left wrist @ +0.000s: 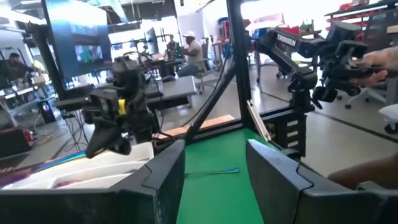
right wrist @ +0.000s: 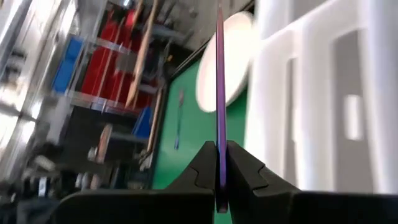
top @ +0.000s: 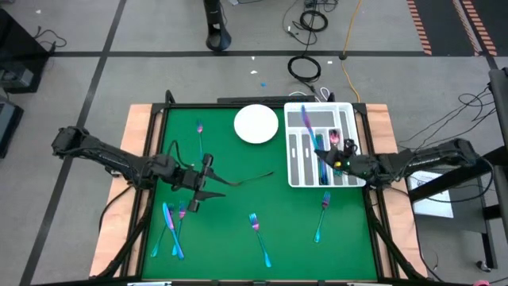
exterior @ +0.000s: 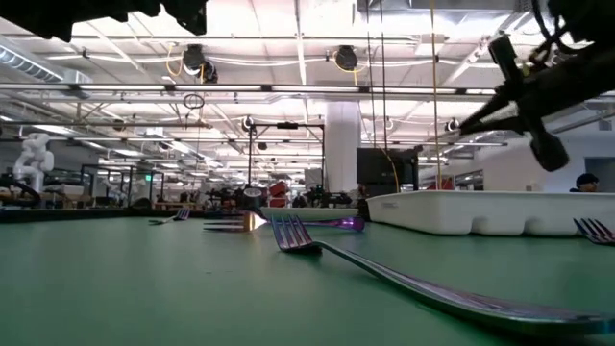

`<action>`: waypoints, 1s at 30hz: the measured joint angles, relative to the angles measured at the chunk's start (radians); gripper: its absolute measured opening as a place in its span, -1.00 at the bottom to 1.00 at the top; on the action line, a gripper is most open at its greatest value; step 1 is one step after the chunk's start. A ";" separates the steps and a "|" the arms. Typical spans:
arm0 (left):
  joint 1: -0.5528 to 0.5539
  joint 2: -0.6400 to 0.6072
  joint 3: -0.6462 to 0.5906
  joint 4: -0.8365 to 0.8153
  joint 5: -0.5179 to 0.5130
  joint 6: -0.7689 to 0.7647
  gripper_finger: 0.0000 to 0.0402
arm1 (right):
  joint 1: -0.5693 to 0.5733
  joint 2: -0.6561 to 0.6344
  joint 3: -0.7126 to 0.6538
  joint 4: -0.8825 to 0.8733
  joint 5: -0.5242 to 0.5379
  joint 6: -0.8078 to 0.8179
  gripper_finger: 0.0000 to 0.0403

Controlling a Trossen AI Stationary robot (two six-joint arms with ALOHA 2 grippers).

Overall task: Sort silverware
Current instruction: Put the iridescent knife into the white silverware tray

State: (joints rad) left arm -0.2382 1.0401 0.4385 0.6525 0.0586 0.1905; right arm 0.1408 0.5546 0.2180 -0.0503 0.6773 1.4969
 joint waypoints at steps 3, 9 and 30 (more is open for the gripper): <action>0.000 0.000 -0.001 -0.018 0.000 0.004 -0.15 | 0.091 0.011 0.001 -0.083 0.134 0.129 -1.00; 0.000 0.000 -0.001 -0.043 0.021 0.006 -0.15 | 0.256 0.072 0.002 -0.094 0.282 0.305 -1.00; 0.000 0.000 -0.001 -0.109 0.024 -0.026 -0.15 | 0.455 0.487 0.351 -0.782 0.169 0.871 -1.00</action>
State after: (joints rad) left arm -0.2382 1.0401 0.4374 0.5438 0.0826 0.1650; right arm 0.5959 1.0412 0.5690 -0.8323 0.8465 2.3680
